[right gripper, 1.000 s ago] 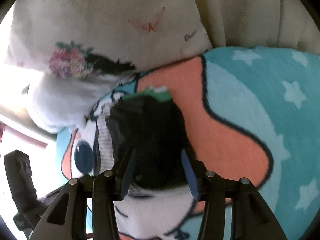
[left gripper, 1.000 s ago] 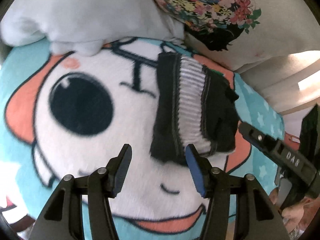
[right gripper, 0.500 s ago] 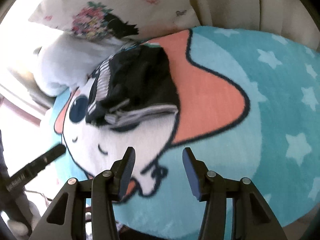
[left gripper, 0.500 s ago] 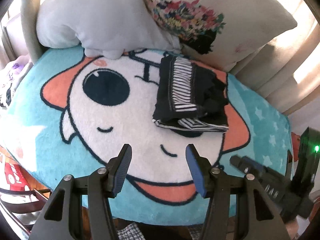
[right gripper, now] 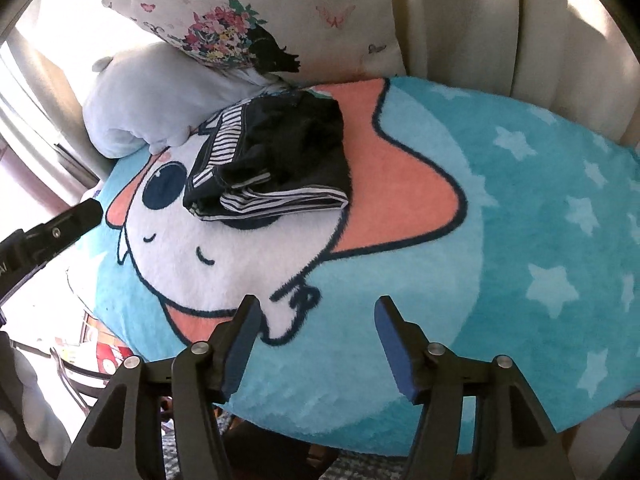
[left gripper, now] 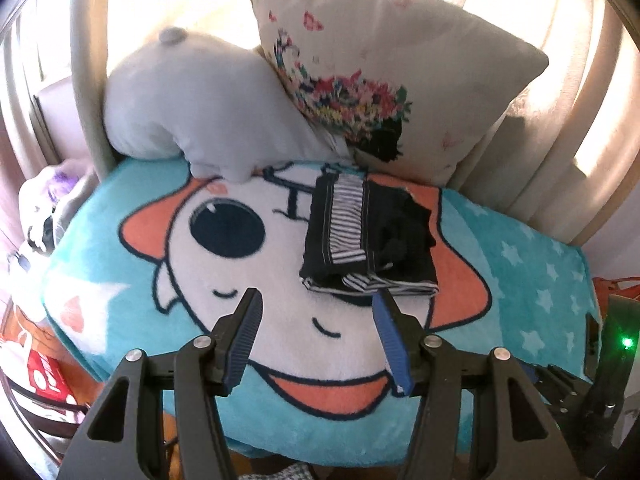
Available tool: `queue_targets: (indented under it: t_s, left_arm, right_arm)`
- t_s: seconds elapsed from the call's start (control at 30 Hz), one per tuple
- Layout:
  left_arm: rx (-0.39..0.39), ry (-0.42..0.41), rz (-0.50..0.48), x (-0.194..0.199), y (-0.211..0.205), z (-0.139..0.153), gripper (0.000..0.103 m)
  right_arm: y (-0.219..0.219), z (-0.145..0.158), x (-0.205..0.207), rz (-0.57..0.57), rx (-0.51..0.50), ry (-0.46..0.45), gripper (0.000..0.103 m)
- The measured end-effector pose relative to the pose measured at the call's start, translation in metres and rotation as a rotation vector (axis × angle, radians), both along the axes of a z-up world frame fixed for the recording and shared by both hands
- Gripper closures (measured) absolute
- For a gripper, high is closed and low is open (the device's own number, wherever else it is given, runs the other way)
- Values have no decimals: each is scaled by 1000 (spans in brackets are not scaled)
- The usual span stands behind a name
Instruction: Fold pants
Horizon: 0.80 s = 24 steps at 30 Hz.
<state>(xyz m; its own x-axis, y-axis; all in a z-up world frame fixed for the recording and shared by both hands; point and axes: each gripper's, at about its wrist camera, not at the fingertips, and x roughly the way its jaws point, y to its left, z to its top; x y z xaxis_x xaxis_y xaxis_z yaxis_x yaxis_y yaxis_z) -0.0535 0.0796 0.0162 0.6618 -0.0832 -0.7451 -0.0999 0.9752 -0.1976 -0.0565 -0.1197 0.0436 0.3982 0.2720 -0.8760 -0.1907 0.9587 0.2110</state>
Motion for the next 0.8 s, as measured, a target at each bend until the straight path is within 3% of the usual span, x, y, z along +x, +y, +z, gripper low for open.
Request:
queue_targets:
  t_s: [0.2,0.8]
  left_arm:
    - [54,-39,-9,-9,-11,8,32]
    - [66,17,-34,-11,-24,-4,31]
  right_arm:
    - [-4,5,-7,2,-10,-19,35]
    - [-10,-4,-11,-16,-45,10,30]
